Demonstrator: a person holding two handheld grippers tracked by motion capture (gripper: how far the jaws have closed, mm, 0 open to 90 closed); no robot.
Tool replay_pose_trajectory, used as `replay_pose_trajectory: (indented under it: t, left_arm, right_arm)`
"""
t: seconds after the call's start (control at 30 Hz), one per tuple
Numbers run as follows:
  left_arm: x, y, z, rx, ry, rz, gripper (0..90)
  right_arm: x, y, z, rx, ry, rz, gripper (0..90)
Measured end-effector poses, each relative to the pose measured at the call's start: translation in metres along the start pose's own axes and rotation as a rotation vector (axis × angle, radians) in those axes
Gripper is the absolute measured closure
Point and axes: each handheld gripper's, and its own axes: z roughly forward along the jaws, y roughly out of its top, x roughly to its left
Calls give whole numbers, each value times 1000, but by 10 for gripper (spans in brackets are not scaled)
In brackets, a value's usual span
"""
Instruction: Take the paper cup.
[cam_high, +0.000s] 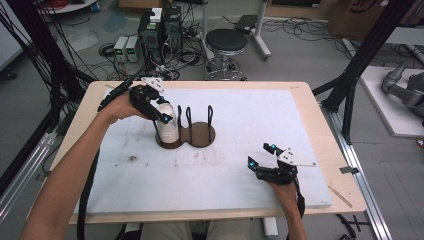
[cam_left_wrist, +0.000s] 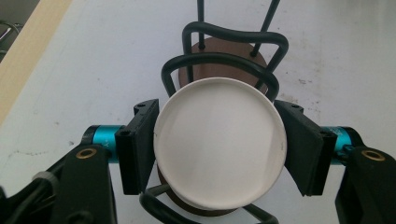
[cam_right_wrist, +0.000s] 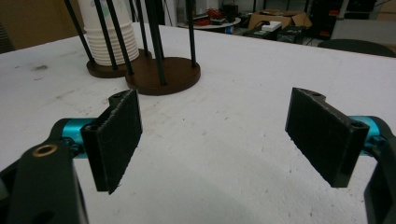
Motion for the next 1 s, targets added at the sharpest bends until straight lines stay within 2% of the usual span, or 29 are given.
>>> replay_pose_trajectory:
  t: [0.47, 0.73, 1.0]
  left_arm:
    - [-1, 1, -14, -33, 14, -18, 355]
    - [-1, 16, -24, -23, 26, -3, 355]
    - [-4, 24, -33, -25, 38, 4, 355]
  right_arm:
    - [0, 0, 0, 3, -3, -2, 190]
    - [0, 0, 0, 2, -2, -3, 190]
    - [0, 0, 0, 1, 0, -1, 190]
